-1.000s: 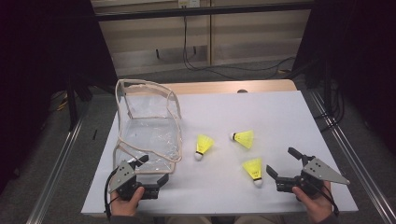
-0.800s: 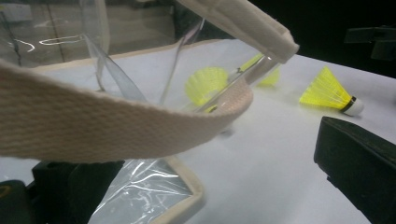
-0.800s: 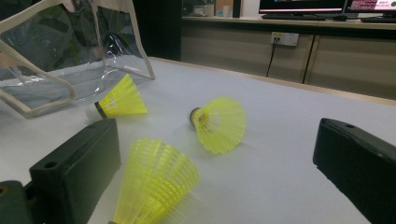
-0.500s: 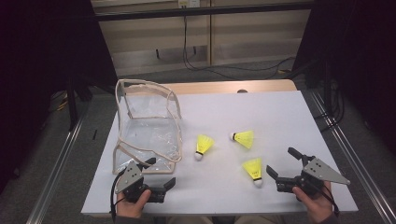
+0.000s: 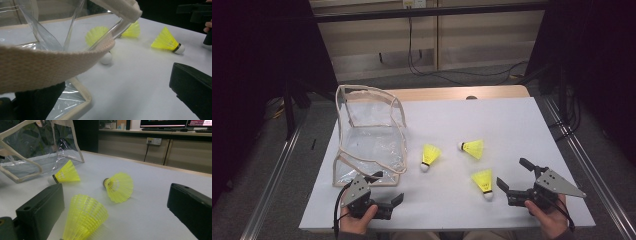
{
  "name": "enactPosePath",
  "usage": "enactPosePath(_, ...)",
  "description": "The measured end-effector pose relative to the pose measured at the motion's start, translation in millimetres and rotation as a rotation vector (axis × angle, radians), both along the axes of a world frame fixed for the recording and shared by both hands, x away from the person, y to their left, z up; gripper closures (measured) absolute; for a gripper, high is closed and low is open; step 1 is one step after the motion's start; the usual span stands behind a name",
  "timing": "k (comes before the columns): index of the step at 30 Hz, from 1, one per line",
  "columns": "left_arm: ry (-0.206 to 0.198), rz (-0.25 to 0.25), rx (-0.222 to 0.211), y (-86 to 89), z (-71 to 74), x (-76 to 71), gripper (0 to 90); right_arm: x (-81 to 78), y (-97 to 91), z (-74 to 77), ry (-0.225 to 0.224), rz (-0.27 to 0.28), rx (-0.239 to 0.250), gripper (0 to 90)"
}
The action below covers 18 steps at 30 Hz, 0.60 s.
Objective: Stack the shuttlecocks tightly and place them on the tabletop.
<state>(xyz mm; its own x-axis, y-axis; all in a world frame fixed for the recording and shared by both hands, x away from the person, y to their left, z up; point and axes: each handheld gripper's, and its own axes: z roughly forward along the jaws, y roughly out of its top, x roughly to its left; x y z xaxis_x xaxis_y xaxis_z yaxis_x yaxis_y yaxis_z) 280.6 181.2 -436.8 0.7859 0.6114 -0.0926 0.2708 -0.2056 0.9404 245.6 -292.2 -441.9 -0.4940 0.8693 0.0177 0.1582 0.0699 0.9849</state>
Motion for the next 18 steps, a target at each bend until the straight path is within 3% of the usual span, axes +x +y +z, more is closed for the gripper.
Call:
enactPosePath(8,0.019,-0.018,0.007,-3.1,-0.8,-1.0,0.1,0.1,0.3,0.0,0.000,0.006,-0.001,0.5)
enactPosePath(18,0.044,-0.081,0.002,-17.8,-1.9,-2.4,2.1,-0.1,0.9,0.4,-0.004,0.010,-0.002,0.5)
